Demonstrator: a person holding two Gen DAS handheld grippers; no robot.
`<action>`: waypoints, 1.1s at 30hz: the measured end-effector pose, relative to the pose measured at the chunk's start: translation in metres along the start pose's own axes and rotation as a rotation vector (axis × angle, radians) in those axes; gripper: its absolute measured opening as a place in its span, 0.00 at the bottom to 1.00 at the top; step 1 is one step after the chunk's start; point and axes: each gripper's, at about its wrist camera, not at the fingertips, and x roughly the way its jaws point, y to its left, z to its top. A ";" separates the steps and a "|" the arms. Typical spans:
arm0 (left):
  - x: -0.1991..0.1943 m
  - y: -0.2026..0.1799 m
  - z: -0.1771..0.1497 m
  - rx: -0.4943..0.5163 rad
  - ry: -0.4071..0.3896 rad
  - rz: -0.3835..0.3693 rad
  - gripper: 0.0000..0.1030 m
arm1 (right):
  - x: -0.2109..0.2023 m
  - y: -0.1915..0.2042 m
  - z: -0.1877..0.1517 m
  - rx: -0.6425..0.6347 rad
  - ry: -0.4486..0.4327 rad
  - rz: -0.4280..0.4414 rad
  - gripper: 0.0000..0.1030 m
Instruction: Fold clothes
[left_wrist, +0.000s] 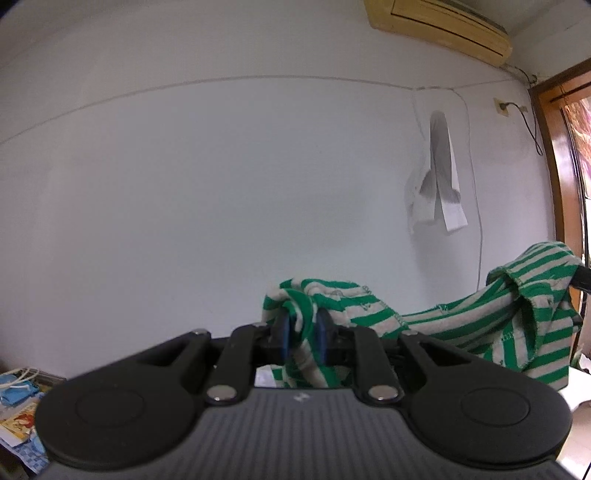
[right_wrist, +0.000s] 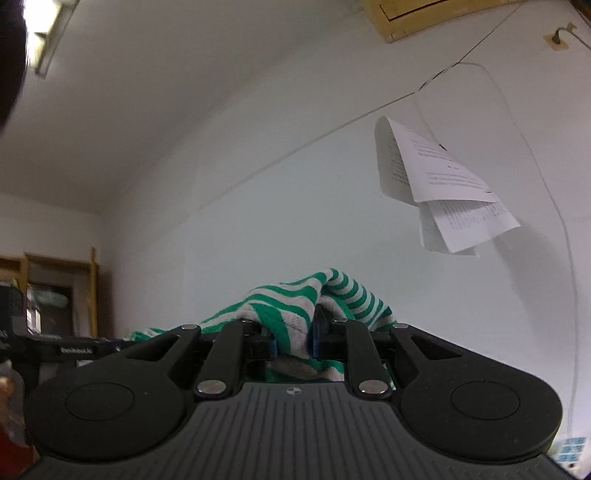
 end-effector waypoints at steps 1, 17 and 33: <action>0.003 0.000 -0.001 0.002 0.006 0.005 0.19 | 0.001 0.000 0.002 0.012 -0.003 0.007 0.16; 0.127 0.004 -0.121 0.017 0.411 -0.090 0.20 | 0.115 -0.061 -0.162 -0.164 0.541 -0.317 0.16; 0.211 -0.035 -0.306 -0.010 0.939 -0.380 0.70 | 0.090 -0.125 -0.215 0.117 0.690 -0.582 0.16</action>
